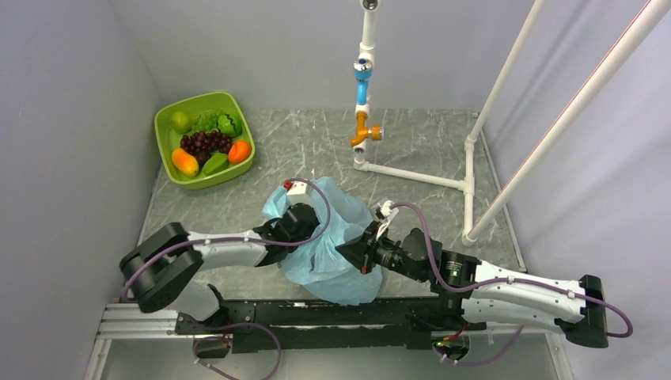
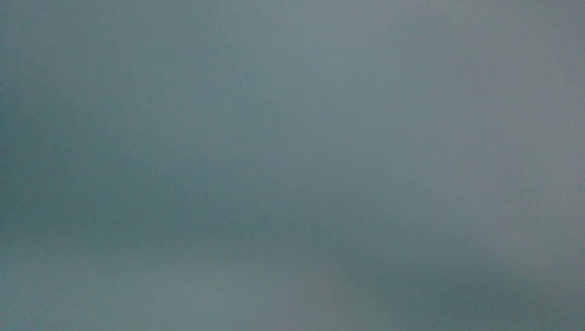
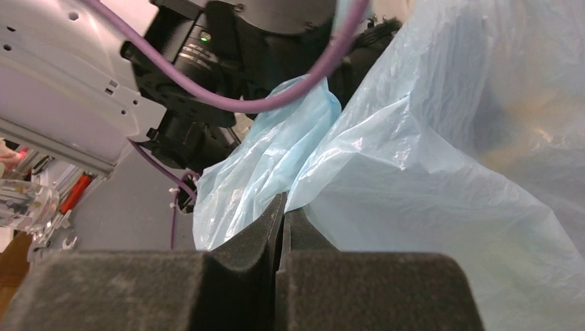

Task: Take the fake fruits out of the plastic bag

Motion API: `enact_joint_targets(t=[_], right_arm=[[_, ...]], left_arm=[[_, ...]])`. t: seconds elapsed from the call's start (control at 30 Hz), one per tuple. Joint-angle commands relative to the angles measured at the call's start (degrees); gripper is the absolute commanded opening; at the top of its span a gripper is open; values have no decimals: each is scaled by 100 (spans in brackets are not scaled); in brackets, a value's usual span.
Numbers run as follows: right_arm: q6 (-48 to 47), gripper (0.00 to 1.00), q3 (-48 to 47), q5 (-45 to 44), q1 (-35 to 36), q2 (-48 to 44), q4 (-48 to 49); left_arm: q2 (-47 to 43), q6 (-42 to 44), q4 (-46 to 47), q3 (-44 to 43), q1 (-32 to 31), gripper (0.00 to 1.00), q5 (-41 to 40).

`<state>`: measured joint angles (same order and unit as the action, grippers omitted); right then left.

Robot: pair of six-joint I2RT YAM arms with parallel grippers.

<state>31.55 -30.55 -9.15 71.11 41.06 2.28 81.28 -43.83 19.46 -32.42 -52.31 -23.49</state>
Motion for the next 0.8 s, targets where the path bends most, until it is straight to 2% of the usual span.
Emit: enact_joint_targets(t=[0.0, 0.07, 0.17, 0.23, 0.27, 0.33, 0.47, 0.63, 0.77], right_arm=[[18, 0, -11, -84, 12, -143, -83], [18, 0, -3, -114, 12, -174, -125], [13, 0, -12, -163, 17, -226, -193], [18, 0, -14, -197, 16, -267, -202], [22, 0, -12, -227, 12, -304, -310], [34, 0, 17, -289, 13, -368, -388], [22, 0, 69, -426, 9, -443, -444], [-20, 0, 129, -565, 8, -412, -500], [-124, 0, 122, -762, 8, -271, -673]], left_arm=[[703, 136, 39, -453, 40, 100, -884], [1064, 224, 71, -642, 134, 99, -697], [1429, 268, -16, -851, 233, 93, -516], [1414, 328, 228, -705, 312, 85, -338], [1326, 373, 442, -560, 369, 78, -181], [1048, 489, 882, -240, 451, 65, 157], [204, 619, 875, 151, 580, 52, 815], [-996, 670, 303, 365, 698, 45, 2057], [-2017, 662, -429, 465, 712, 43, 2648]])
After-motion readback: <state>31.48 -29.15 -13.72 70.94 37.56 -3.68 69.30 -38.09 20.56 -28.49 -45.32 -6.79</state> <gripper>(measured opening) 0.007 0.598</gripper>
